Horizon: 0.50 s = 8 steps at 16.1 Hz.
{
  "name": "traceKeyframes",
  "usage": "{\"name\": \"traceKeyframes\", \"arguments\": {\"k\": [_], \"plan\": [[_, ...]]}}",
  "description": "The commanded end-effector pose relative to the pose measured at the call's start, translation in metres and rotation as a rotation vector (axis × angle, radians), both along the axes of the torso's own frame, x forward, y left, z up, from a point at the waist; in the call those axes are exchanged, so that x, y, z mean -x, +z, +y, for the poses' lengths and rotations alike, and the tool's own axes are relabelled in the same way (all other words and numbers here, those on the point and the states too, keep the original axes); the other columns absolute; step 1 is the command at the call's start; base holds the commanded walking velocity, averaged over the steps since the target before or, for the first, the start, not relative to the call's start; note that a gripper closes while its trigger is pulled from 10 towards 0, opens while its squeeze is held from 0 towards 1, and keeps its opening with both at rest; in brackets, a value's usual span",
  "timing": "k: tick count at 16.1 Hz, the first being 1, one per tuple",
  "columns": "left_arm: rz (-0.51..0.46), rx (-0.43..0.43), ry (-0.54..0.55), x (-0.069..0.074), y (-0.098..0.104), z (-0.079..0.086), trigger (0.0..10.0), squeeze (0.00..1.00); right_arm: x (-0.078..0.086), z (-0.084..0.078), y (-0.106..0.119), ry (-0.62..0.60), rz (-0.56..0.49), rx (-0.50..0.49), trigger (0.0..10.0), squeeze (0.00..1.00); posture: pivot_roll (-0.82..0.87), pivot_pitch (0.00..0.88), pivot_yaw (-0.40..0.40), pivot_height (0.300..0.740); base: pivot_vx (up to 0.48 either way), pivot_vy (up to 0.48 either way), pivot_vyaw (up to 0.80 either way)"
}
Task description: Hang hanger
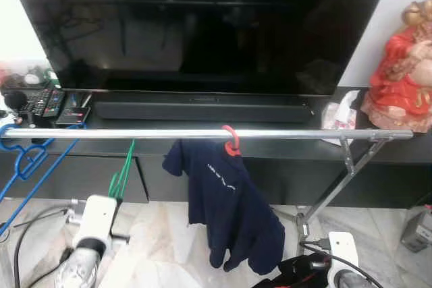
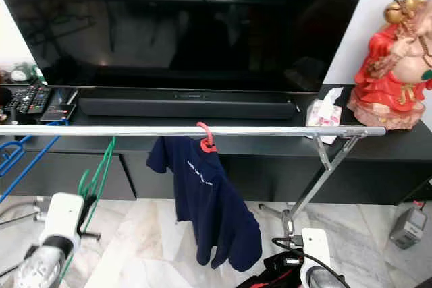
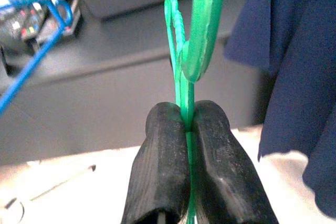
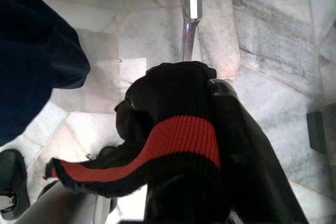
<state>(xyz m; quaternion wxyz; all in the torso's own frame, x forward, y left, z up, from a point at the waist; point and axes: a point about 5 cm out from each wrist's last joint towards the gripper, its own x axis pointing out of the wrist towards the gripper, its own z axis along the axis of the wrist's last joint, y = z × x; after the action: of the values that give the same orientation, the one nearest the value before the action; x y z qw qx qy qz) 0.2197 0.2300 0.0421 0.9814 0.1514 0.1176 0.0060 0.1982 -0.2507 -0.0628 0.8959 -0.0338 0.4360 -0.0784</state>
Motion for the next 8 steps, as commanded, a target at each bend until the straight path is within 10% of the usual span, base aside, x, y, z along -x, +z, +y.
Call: {"name": "traceKeyframes", "arguments": {"k": [1, 8], "plan": [[0.039, 0.009, -0.006, 0.004, -0.012, -0.002, 10.0, 0.00, -0.001, -0.003, 0.002, 0.001, -0.001, 0.009, 10.0, 0.00, 0.02, 0.000, -0.064, 0.716, 0.000, 0.000, 0.00], [0.516, 0.050, 0.108, 0.058, -0.108, 0.003, 10.0, 0.00, -0.002, -0.003, 0.002, 0.019, 0.007, 0.015, 10.0, 0.00, 0.02, 0.000, -0.068, 0.716, 0.000, 0.000, 0.00]]}}
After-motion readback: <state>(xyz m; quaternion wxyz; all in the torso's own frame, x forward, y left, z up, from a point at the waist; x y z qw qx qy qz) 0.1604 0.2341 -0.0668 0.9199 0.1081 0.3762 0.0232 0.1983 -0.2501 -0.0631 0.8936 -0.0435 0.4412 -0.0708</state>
